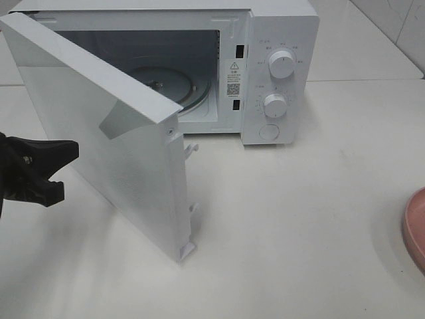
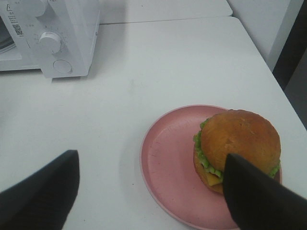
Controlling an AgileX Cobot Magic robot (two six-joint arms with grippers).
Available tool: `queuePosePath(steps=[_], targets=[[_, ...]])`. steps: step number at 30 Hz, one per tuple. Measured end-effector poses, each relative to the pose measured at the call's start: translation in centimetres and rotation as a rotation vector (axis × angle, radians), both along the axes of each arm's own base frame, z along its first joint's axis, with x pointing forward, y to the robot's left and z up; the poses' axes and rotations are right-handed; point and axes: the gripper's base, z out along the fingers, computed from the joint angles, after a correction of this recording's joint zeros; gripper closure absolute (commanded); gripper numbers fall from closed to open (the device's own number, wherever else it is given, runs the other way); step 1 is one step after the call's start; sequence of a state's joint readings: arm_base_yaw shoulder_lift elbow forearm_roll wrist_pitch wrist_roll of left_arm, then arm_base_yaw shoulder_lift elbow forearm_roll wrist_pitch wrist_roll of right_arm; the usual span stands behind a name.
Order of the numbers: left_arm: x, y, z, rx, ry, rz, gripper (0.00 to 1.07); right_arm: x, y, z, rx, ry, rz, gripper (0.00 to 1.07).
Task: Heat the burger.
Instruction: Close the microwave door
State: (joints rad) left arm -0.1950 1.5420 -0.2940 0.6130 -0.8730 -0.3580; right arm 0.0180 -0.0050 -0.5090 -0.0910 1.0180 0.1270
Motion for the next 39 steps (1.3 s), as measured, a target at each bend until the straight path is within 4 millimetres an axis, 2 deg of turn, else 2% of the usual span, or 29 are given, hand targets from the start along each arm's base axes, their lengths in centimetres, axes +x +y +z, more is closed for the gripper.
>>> queuePosePath(steps=[16, 18, 21, 23, 26, 29, 39], targets=[[2.8, -3.8, -0.3, -0.049, -0.001, -0.028, 1.07, 0.0, 0.0, 0.0, 0.0, 0.0, 0.0, 0.31], [3.5, -5.1, -0.3, -0.054, -0.016, -0.044, 1.07, 0.0, 0.0, 0.0, 0.0, 0.0, 0.0, 0.31], [3.7, -5.5, -0.3, -0.052, -0.02, -0.052, 1.07, 0.0, 0.0, 0.0, 0.0, 0.0, 0.0, 0.31], [4.4, -6.7, -0.5, -0.058, -0.026, -0.071, 1.07, 0.0, 0.0, 0.0, 0.0, 0.0, 0.0, 0.31], [5.0, -7.4, -0.6, -0.067, -0.03, -0.072, 1.07, 0.0, 0.0, 0.0, 0.0, 0.0, 0.0, 0.31], [5.2, -7.6, -0.7, -0.072, -0.03, -0.067, 1.07, 0.0, 0.0, 0.0, 0.0, 0.0, 0.0, 0.31], [8.4, -9.5, -0.4, -0.116, -0.072, -0.039, 1.07, 0.0, 0.0, 0.0, 0.0, 0.0, 0.0, 0.31]])
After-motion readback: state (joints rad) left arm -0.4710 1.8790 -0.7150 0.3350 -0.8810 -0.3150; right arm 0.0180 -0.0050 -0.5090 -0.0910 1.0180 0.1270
